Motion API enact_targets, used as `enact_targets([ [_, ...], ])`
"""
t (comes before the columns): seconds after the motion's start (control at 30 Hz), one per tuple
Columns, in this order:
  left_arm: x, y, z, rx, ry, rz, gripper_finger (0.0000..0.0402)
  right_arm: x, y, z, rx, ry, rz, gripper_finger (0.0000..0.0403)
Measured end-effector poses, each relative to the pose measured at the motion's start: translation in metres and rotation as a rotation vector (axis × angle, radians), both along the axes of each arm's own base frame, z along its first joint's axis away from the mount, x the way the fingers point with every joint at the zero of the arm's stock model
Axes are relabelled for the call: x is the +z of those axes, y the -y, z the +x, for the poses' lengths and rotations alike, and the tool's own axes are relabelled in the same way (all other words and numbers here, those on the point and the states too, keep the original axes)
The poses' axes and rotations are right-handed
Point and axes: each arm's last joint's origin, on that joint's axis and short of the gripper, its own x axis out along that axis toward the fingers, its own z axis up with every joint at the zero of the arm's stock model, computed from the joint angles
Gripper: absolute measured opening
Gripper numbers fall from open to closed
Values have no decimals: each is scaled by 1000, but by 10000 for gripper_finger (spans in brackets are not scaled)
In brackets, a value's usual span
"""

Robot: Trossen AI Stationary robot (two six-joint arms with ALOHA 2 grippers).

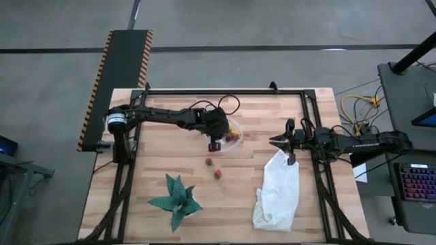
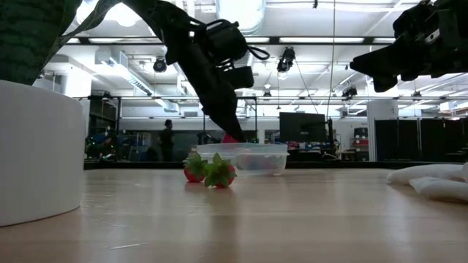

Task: Pick and placing Produce into tupperware
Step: Put the strawberry into the bin

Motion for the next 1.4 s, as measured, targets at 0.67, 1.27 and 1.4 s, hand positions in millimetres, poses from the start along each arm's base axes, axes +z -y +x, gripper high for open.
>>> enact_targets([
  [0.67, -8, 1, 0, 17, 14, -14, 0, -1, 0, 0, 0, -15, -1, 59],
  [1.27, -7, 2, 1, -18, 33, -52, 32, -2, 0, 0, 0, -18, 2, 59],
  [1.4, -5, 2, 2, -18, 43, -50, 68, -2, 0, 0, 0, -18, 5, 59],
])
